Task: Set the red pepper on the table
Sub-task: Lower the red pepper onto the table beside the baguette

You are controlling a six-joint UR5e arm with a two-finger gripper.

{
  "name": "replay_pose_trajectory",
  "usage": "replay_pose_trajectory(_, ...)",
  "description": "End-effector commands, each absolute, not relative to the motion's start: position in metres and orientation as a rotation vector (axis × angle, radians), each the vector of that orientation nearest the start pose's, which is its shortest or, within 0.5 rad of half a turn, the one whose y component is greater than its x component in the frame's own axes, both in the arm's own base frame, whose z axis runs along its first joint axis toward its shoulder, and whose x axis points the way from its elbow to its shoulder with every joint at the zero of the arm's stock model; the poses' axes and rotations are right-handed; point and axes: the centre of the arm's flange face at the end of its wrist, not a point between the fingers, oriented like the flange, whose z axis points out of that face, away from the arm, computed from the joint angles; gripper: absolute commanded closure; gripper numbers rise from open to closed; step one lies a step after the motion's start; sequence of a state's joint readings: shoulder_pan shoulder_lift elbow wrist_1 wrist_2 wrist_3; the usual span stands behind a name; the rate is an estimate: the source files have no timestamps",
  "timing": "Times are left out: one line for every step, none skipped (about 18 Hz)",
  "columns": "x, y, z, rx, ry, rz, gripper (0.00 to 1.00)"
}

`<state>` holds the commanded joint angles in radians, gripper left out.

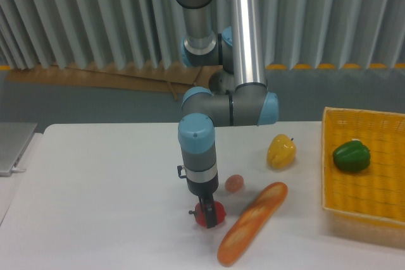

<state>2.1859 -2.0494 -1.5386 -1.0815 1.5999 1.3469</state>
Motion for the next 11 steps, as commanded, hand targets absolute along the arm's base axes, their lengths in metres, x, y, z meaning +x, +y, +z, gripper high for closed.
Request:
replay_pose_trajectory(-0.270, 0.608, 0.281, -2.934, 1.125, 0.101, 0.00)
replay_pose_trajectory(-0.271, 0.607, 0.283, -2.946, 1.128, 0.121, 0.00)
replay_pose_trajectory(-0.271, 0.605, 0.289, -2.952, 1.130, 0.143, 0.00)
replay_pose_trajectory(-0.271, 0.604, 0.294, -2.950, 1.128, 0.156, 0.00)
replay_pose_trajectory(-0.271, 0.602, 0.303, -2.943, 1.122, 0.173, 0.00)
replay_pose_trajectory(-0.270, 0.601, 0.311, -2.936, 1.119, 0.186, 0.00)
replay_pose_trajectory(-0.269, 0.599, 0.318, -2.932, 1.117, 0.202, 0.00)
replay_pose_trajectory(-0.268, 0.597, 0.325, -2.929, 1.115, 0.213, 0.00)
replay_pose_trajectory(-0.267, 0.595, 0.330, -2.932, 1.094, 0.213, 0.00)
replay_pose_trajectory(-0.266, 0.592, 0.336, -2.953, 1.058, 0.207, 0.00)
replay_pose_trajectory(-0.263, 0.591, 0.337, -2.961, 1.065, 0.201, 0.00)
